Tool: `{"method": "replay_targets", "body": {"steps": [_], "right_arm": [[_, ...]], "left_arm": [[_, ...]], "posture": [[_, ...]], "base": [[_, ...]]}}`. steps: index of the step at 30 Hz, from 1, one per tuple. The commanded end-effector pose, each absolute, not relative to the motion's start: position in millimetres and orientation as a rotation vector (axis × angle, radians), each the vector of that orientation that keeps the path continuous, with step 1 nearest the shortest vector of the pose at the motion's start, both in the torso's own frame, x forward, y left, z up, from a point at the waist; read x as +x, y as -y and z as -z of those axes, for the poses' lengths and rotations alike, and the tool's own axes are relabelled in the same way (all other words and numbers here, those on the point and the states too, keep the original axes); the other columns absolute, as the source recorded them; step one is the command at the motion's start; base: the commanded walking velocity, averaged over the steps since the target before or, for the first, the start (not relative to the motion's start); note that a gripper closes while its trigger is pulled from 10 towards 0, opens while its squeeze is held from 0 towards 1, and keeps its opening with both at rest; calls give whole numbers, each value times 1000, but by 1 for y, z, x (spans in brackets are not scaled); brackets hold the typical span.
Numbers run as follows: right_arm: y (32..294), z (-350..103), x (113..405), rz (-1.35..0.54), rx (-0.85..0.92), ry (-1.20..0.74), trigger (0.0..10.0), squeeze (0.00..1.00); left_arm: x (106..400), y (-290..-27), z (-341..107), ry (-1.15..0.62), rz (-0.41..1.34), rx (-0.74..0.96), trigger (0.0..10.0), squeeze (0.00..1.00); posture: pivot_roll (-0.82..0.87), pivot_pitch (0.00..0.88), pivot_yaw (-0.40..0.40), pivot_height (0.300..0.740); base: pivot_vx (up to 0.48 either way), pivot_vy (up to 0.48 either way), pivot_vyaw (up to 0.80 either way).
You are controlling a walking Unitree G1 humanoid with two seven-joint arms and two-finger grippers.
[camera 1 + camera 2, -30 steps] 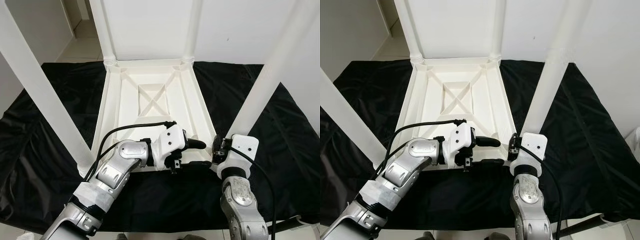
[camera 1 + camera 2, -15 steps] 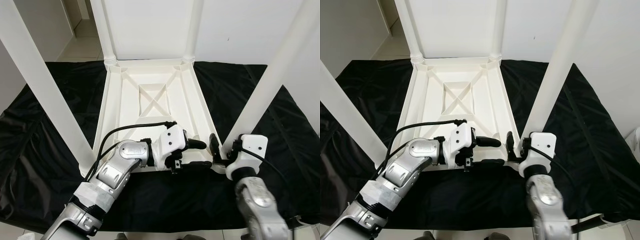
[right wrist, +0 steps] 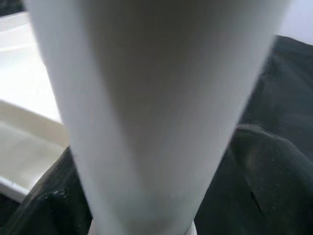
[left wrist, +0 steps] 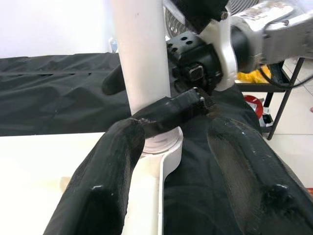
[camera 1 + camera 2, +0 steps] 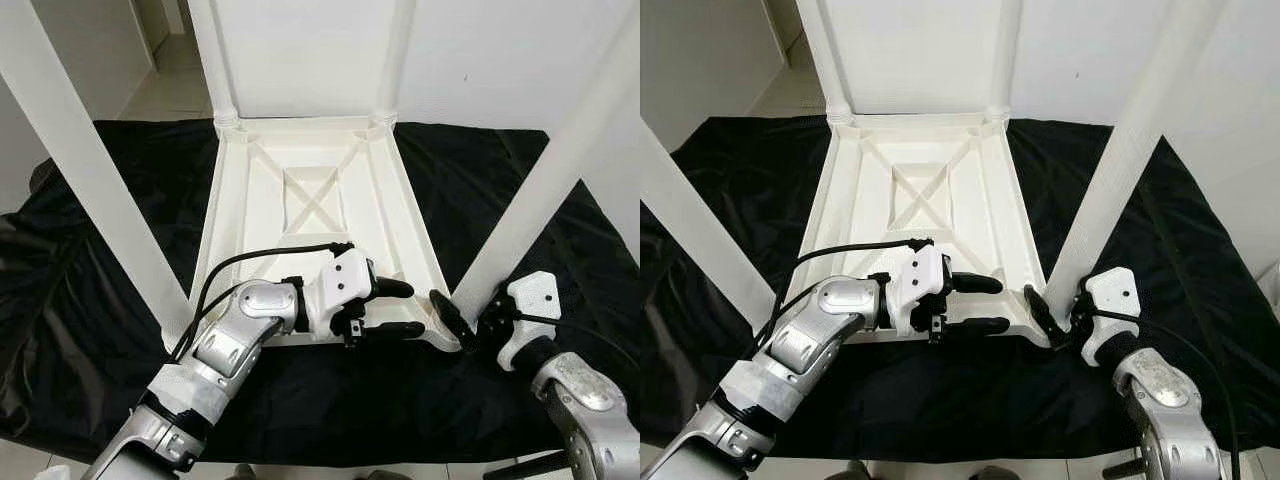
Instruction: Building children table
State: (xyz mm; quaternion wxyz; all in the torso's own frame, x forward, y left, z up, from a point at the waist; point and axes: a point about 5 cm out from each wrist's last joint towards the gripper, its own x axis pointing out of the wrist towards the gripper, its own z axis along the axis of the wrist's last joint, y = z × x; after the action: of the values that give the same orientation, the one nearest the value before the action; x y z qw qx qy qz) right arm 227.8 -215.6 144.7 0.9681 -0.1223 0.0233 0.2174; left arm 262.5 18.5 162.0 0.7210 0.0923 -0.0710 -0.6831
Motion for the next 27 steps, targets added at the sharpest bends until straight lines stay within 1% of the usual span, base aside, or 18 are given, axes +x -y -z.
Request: {"method": "replay_targets", "body": {"steps": [1, 2, 8, 12, 17, 18, 19, 20, 21, 27], "right_arm": [[216, -144, 232, -470, -257, -44, 4627, 0], [216, -143, 237, -493, -267, -52, 0, 0], [211, -140, 246, -567, -262, -67, 0, 0], [210, -136, 243, -602, -247, -81, 0, 0], [209, -133, 239, -598, -241, -77, 0, 0], [210, -133, 238, -578, -226, -71, 7020, 0], [210, -133, 238, -578, -226, -71, 7020, 0], [210, -134, 238, -562, -210, -63, 10000, 0], [209, -135, 239, -514, -180, -42, 10000, 0], [204, -139, 238, -462, -159, -9, 10000, 0]], "left_arm": [[261, -19, -162, 156, 1545, 212, 10000, 0], [262, -18, -163, 158, 1546, 212, 10000, 0], [264, -15, -166, 171, 1553, 215, 10000, 0], [265, -13, -168, 179, 1545, 204, 10000, 0], [263, -12, -167, 180, 1540, 199, 10000, 0], [263, -12, -166, 178, 1542, 199, 10000, 0], [263, -12, -166, 178, 1542, 199, 10000, 0], [262, -12, -165, 176, 1544, 203, 10000, 0], [263, -13, -164, 171, 1546, 221, 10000, 0], [265, -14, -164, 170, 1541, 222, 10000, 0]], "posture": [[-72, 0, 27, 740], [-74, 0, 29, 740], [-79, 0, 26, 740], [-75, 0, 17, 740], [-75, 0, 20, 740], [-77, 0, 24, 740], [-77, 0, 24, 740], [-77, 0, 24, 740], [-75, 0, 23, 740], [-77, 0, 20, 740]], "base": [[0, 0, 0], [0, 0, 0], [0, 0, 0], [0, 0, 0], [0, 0, 0], [0, 0, 0], [0, 0, 0], [0, 0, 0], [0, 0, 0], [0, 0, 0]]}}
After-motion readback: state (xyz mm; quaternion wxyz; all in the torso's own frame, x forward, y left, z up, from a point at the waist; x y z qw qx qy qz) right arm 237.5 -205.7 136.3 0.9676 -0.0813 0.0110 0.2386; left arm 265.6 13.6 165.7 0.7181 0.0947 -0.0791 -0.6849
